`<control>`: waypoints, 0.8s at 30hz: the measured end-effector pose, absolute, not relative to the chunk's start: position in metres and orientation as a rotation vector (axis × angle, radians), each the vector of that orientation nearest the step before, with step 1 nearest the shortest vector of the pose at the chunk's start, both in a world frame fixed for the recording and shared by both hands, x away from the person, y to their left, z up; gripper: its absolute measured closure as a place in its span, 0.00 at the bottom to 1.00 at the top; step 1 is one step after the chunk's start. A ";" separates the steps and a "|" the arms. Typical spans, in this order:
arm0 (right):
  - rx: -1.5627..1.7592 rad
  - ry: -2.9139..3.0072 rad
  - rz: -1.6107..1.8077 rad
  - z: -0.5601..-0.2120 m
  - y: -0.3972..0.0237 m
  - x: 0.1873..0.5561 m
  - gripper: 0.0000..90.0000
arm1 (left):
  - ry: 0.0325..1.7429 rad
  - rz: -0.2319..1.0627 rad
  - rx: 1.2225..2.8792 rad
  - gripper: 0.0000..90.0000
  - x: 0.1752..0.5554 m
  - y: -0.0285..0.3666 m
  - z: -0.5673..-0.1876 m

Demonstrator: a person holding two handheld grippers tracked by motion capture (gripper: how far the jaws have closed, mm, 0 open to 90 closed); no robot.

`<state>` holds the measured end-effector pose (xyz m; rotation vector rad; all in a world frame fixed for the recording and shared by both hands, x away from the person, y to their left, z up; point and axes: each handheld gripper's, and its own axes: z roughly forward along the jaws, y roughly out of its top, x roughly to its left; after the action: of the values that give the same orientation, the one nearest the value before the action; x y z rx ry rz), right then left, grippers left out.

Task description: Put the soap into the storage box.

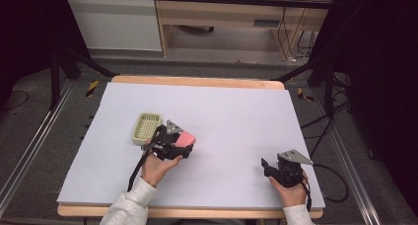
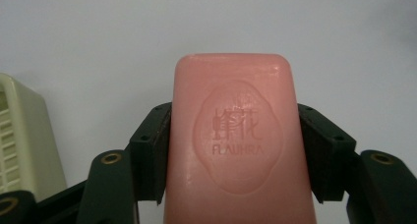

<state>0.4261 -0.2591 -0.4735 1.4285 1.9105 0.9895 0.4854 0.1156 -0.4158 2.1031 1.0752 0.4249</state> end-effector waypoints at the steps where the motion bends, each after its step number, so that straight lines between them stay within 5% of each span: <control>1: 1.428 1.911 0.989 -0.473 -0.259 0.426 0.38 | 1.075 0.425 2.103 0.42 0.485 0.116 -0.416; 24: 1.423 1.913 0.984 -0.474 -0.259 0.426 0.38 | 1.124 0.464 2.073 0.42 0.492 0.152 -0.401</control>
<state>0.4265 -0.2588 -0.4743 1.4235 1.9129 0.9841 0.4919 0.1521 -0.4008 2.0730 1.1238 0.4637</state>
